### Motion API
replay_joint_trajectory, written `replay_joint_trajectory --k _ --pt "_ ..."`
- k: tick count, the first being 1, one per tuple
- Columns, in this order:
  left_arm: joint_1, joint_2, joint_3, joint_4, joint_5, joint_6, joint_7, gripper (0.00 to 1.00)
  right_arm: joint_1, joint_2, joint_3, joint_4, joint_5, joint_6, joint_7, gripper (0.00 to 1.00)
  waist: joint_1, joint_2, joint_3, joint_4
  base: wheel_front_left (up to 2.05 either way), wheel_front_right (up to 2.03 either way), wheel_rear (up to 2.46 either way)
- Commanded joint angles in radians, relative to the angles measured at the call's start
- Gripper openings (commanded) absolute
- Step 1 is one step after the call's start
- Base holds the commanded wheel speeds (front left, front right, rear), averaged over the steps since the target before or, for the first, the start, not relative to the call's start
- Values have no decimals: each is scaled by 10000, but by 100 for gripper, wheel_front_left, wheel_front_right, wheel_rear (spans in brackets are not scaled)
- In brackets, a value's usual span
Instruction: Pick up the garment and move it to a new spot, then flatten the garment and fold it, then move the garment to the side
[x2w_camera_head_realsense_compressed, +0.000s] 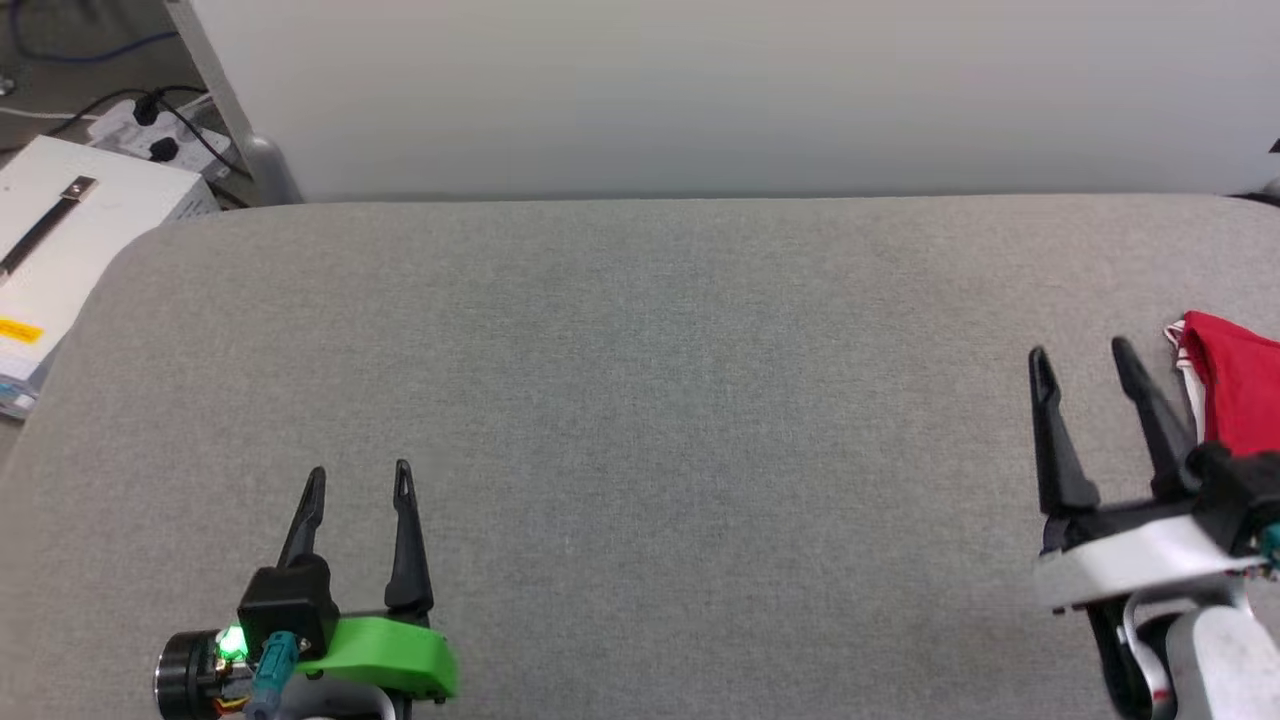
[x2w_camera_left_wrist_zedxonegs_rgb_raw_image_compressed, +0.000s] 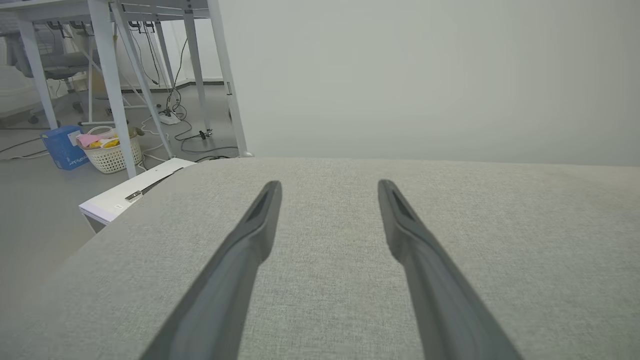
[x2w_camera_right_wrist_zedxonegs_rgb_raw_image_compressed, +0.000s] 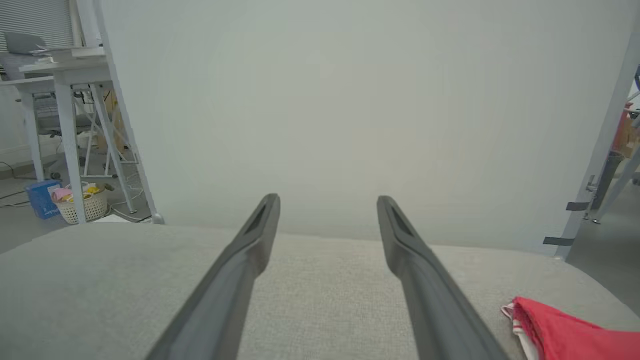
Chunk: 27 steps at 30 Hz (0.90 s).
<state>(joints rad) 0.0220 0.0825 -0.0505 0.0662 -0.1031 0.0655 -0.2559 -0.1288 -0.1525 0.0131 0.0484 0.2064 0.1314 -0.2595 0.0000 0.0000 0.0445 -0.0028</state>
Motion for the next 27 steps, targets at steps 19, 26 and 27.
replay_joint_trajectory --k 19,26,27 --pt "776 -116 -7 519 -326 -470 -59 100 2665 561 75 -356 -93 -7 -22 100 0 0 -864 229 0 0 0" --pt "609 -94 -12 606 -268 -466 13 0 2604 556 84 -272 -10 0 2 0 0 0 -894 237 0 0 0" --pt "607 -96 -13 604 -266 -466 19 0 2602 555 84 -273 -13 0 6 0 0 0 -893 236 0 0 0"
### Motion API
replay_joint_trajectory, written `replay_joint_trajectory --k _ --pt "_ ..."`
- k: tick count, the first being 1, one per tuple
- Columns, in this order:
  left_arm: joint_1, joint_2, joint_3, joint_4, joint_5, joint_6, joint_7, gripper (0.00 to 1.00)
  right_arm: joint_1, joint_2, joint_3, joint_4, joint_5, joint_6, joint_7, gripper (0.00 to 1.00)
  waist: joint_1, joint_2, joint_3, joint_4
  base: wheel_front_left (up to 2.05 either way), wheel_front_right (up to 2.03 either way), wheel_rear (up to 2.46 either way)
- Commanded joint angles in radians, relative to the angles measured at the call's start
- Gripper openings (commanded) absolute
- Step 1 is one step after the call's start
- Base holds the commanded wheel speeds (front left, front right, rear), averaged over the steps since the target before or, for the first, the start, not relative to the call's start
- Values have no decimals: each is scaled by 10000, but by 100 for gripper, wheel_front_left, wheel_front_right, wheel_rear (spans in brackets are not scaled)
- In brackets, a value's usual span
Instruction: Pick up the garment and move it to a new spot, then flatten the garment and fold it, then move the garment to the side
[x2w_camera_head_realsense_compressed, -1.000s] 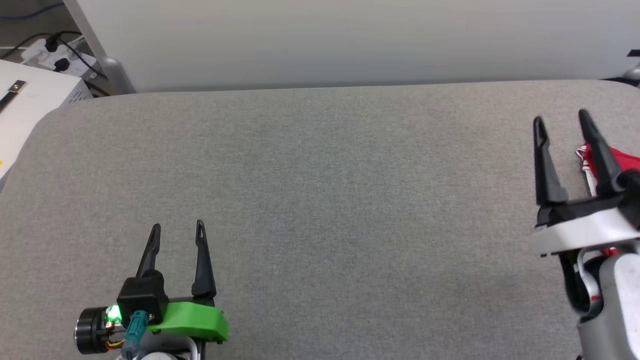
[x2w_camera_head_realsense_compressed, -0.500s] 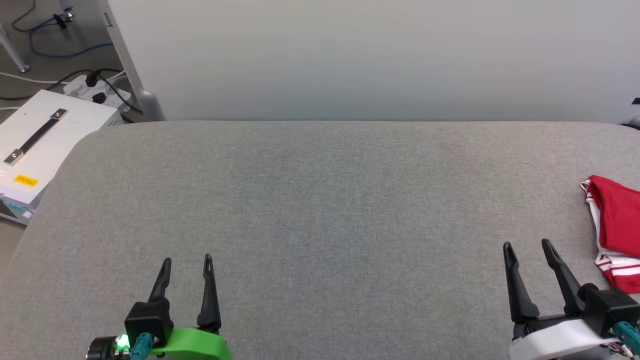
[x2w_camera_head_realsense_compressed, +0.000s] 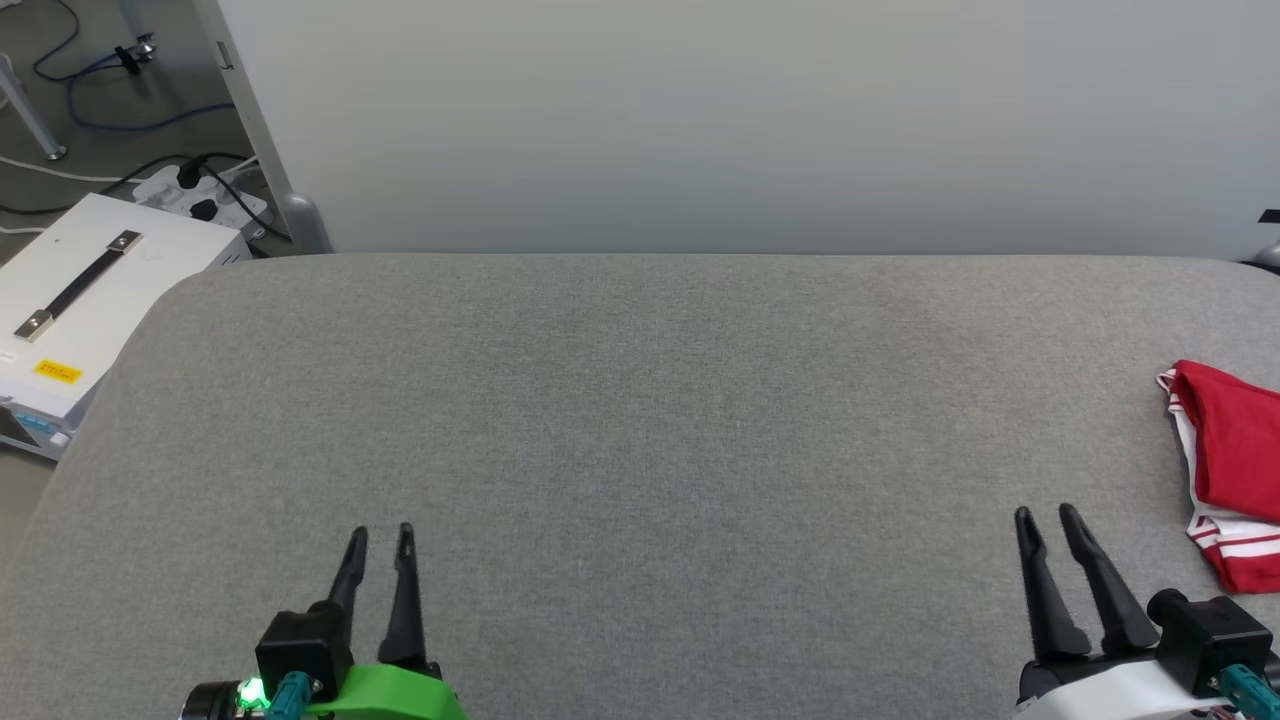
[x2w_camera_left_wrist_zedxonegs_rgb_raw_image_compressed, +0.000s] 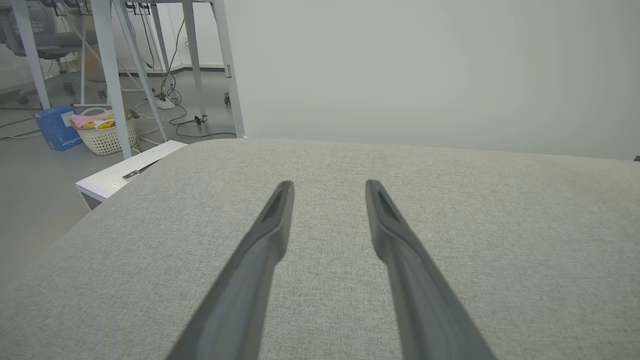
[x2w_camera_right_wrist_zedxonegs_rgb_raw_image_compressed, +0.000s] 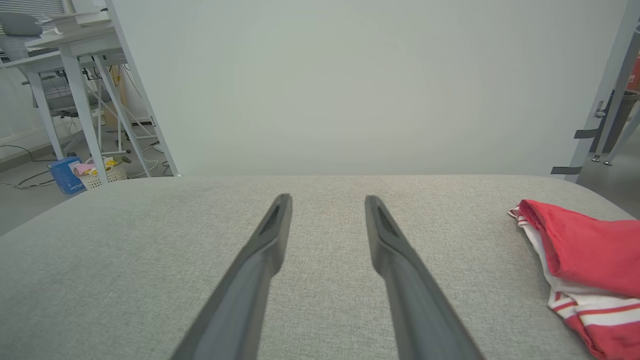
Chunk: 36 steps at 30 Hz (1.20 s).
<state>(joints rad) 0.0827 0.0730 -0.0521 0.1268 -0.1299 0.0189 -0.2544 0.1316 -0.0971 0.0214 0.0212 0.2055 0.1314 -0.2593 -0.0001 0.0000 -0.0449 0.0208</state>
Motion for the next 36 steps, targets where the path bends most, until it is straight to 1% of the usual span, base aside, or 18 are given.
replay_joint_trajectory --k 1,36 --pt "0 0 -4 -2 0 0 0 0 0 0 -2 0 0 0 0 0 1 0 0 0 0 0 0" --pt "-226 -62 141 -347 355 -52 695 0 -360 128 -58 -58 -561 -2 709 0 1 0 123 -57 0 0 0"
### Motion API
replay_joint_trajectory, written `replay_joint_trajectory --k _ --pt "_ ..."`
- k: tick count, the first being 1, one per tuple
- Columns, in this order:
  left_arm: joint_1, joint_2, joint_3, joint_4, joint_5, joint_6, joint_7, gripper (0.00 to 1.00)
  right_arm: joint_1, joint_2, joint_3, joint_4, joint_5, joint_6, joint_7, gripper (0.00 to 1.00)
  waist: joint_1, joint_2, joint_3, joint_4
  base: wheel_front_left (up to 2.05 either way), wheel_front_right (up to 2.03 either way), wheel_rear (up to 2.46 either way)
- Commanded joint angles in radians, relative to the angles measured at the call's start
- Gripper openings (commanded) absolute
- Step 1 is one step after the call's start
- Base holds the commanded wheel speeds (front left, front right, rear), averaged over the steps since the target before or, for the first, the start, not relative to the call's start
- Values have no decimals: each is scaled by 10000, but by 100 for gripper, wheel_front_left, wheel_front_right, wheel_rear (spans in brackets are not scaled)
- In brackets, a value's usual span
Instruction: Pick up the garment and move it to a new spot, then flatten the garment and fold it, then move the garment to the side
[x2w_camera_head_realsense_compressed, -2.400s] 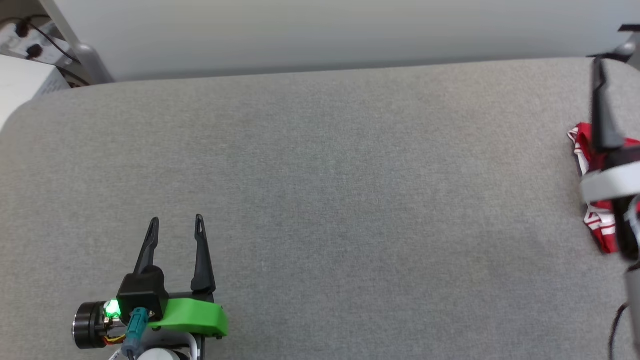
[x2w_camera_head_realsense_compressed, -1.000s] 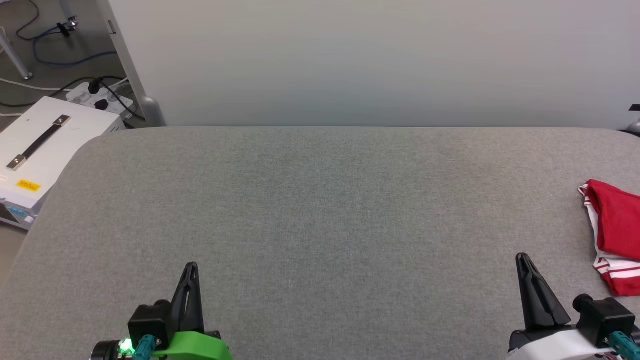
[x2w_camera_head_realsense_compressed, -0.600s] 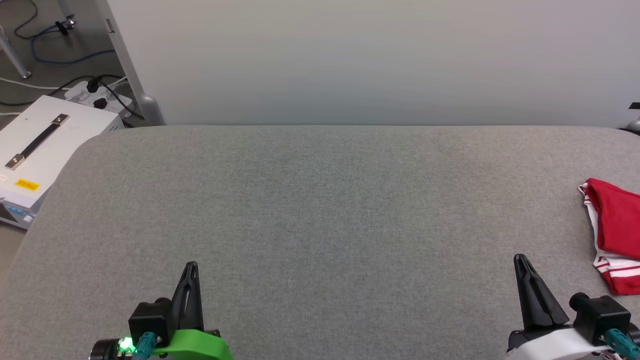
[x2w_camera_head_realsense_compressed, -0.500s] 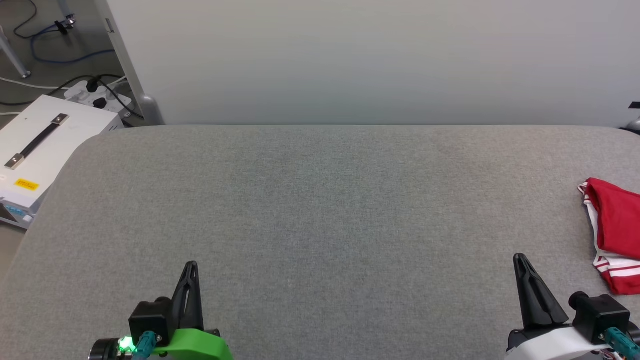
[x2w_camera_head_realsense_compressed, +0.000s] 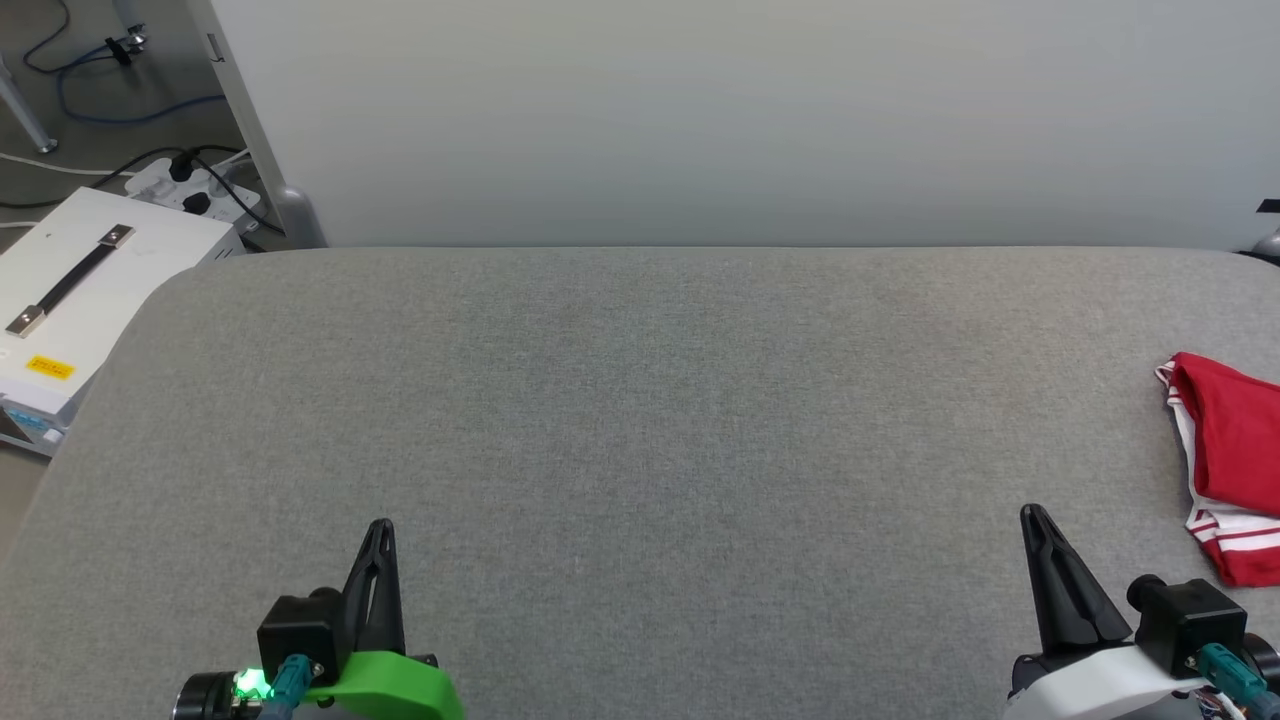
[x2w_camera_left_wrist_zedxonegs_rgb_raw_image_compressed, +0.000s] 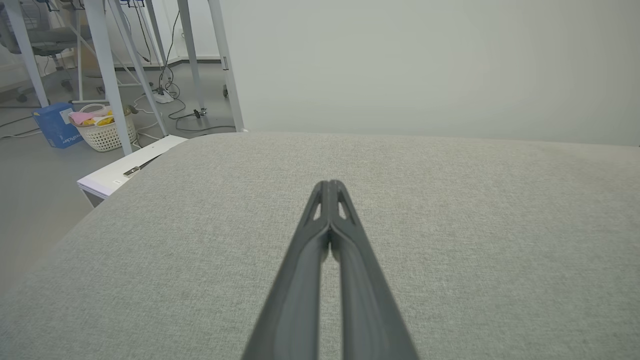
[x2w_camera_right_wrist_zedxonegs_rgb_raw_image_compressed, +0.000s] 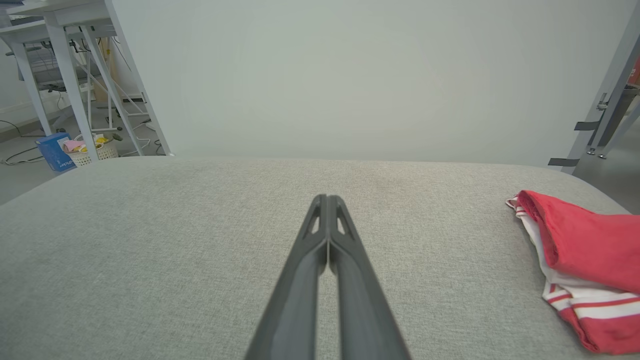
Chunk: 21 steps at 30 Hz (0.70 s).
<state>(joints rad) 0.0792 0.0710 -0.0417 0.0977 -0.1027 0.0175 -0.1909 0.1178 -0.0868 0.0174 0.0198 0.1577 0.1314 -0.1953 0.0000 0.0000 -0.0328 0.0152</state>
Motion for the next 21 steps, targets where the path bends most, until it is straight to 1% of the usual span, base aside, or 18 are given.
replay_joint_trajectory --k 1,21 --pt "-197 -44 41 -64 92 -40 78 0 -231 28 -20 -46 -98 -2 86 0 0 0 5 -2 0 0 0" --pt "-327 -80 123 -263 296 -69 478 0 -438 101 -53 -79 -421 -3 494 0 0 0 76 -35 0 0 0"
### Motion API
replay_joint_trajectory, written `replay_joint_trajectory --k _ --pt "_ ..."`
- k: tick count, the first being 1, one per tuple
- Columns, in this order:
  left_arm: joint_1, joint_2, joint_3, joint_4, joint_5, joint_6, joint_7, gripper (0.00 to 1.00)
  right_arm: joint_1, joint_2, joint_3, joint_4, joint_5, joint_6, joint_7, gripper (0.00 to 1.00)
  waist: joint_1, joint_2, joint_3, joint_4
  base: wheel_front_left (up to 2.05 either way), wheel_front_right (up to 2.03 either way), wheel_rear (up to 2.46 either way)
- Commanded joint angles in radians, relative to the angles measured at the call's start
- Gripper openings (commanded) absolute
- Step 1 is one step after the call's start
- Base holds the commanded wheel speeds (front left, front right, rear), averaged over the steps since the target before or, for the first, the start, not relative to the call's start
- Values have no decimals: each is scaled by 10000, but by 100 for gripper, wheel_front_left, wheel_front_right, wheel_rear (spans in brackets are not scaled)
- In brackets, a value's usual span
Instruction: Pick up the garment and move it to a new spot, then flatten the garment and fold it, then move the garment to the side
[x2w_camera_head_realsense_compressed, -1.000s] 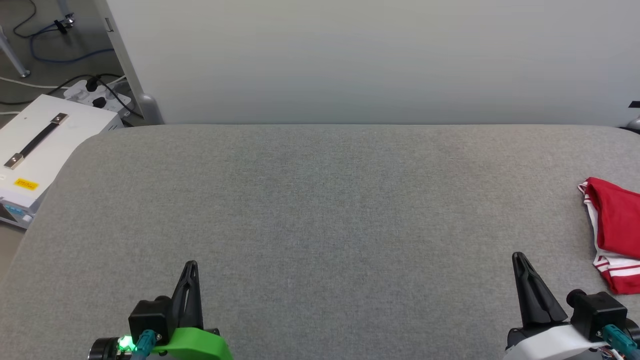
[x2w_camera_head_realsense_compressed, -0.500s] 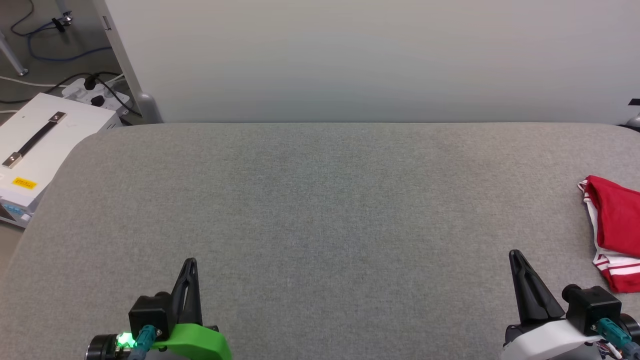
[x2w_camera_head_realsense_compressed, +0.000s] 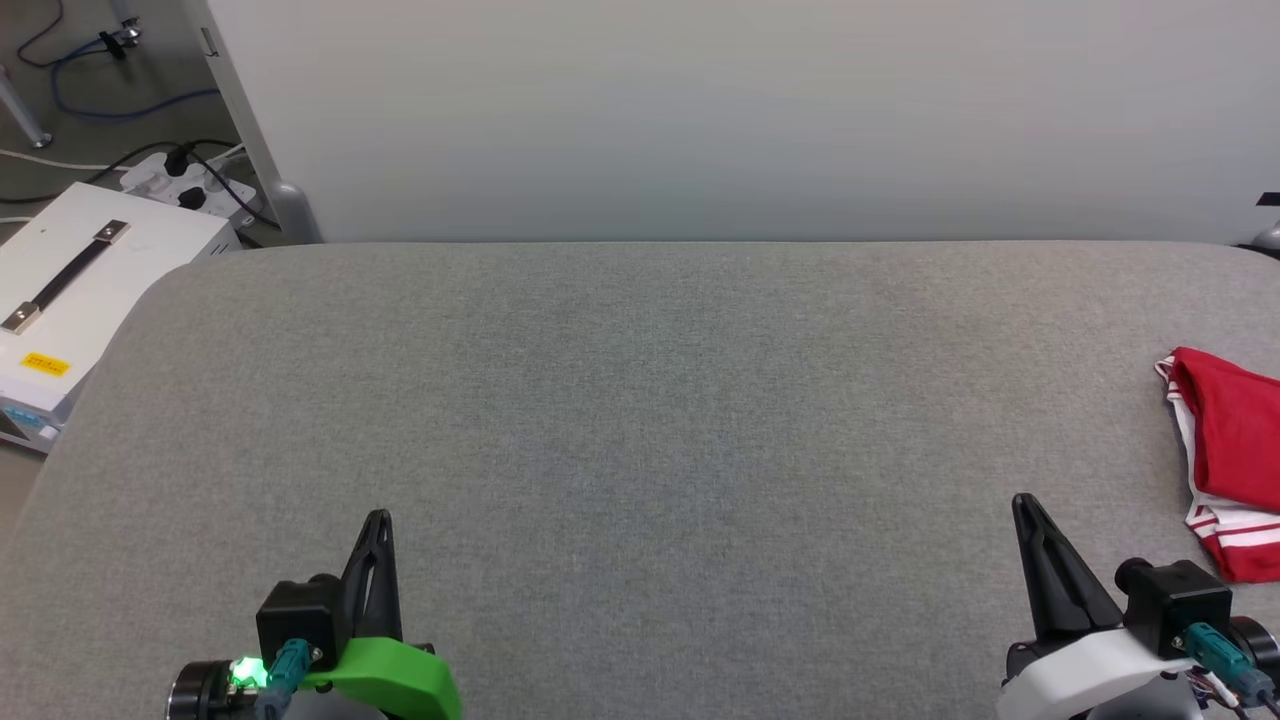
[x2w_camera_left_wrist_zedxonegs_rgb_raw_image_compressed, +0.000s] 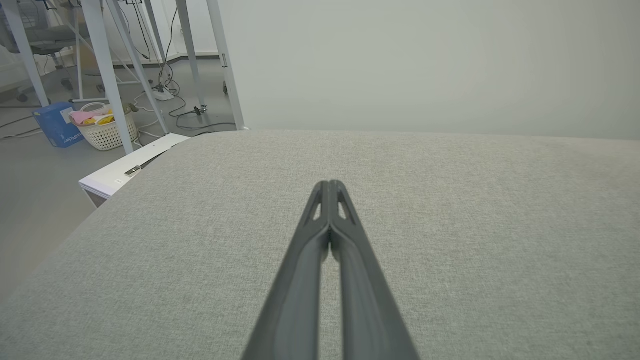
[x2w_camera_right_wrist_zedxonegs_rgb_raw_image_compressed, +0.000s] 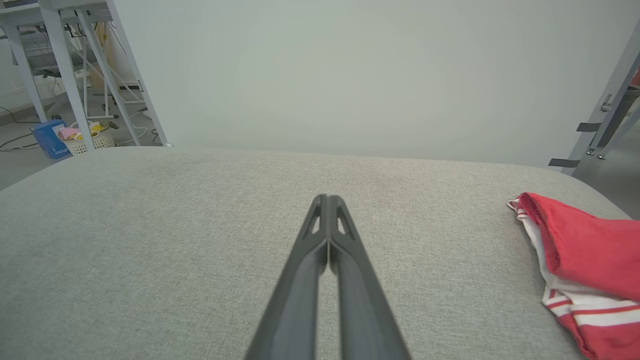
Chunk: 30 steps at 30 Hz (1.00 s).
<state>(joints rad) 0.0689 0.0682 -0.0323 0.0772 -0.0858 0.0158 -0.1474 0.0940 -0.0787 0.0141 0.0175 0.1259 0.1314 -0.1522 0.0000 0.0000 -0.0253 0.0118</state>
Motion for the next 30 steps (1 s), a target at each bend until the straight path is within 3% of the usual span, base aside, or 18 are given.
replay_joint_trajectory --k 1,30 --pt "-231 -53 34 -69 139 -54 65 0 -211 25 -23 -58 -121 -3 85 0 0 0 5 -2 0 0 0" --pt "-420 -106 153 -360 436 -97 648 0 -513 133 -72 -107 -592 -5 679 0 0 0 108 -50 0 0 0"
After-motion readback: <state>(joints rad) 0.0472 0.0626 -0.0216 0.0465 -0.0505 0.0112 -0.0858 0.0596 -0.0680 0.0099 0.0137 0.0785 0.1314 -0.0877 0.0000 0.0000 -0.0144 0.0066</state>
